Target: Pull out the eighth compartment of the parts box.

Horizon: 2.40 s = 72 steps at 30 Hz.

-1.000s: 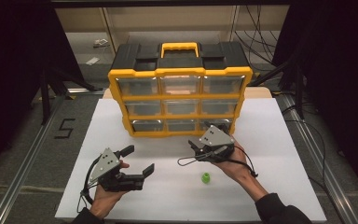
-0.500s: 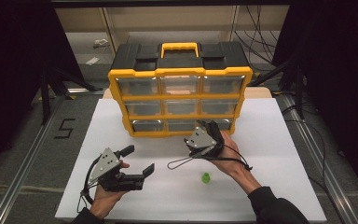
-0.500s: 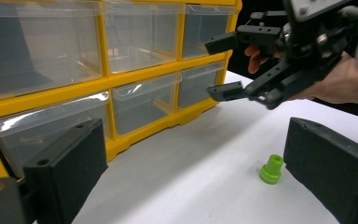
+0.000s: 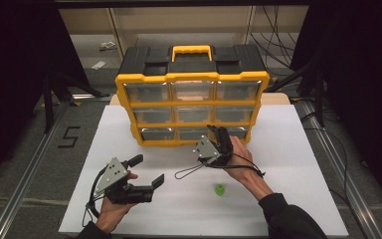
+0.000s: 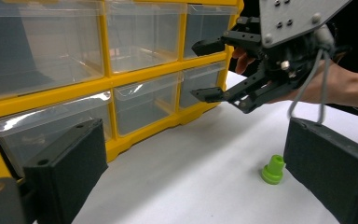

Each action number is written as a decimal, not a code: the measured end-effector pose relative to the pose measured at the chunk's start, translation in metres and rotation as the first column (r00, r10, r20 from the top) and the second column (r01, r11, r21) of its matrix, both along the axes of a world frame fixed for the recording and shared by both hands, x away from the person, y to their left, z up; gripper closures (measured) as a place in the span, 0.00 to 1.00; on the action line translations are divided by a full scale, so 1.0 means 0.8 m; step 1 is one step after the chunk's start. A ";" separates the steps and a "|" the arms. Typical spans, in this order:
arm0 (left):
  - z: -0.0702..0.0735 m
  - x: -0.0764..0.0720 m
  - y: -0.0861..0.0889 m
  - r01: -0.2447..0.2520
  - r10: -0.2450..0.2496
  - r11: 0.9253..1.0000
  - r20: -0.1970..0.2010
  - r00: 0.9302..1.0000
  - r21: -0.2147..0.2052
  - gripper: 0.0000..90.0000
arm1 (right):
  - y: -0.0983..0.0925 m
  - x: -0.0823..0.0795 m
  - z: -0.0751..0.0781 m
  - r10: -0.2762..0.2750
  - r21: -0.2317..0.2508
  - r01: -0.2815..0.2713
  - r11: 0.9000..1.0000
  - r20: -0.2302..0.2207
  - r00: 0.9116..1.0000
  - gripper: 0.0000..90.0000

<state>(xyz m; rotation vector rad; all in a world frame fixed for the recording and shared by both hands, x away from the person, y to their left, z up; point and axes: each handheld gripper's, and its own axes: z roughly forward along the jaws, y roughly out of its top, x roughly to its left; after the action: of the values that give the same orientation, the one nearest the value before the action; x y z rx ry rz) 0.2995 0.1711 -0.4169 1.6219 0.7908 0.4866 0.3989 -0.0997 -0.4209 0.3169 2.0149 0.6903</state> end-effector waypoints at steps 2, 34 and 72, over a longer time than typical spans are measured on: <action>0.000 0.000 0.000 -0.001 0.001 1.000 0.000 1.000 -0.004 0.06 | 0.004 0.004 -0.002 -0.006 -0.026 0.006 1.000 0.019 1.000 0.36; 0.000 0.000 0.001 -0.003 0.003 1.000 -0.004 1.000 -0.004 0.07 | 0.040 0.023 -0.035 0.011 -0.290 0.065 0.955 0.250 0.968 0.53; 0.000 0.000 0.001 -0.001 0.001 1.000 -0.007 1.000 -0.010 0.07 | 0.051 0.034 -0.060 0.022 -0.384 0.132 0.914 0.371 0.928 0.64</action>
<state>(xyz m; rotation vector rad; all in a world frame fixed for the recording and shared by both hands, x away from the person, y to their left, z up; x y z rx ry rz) 0.2996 0.1717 -0.4171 1.6147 0.7981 0.4777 0.4259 -0.0585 -0.4690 -0.0052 1.7224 0.2563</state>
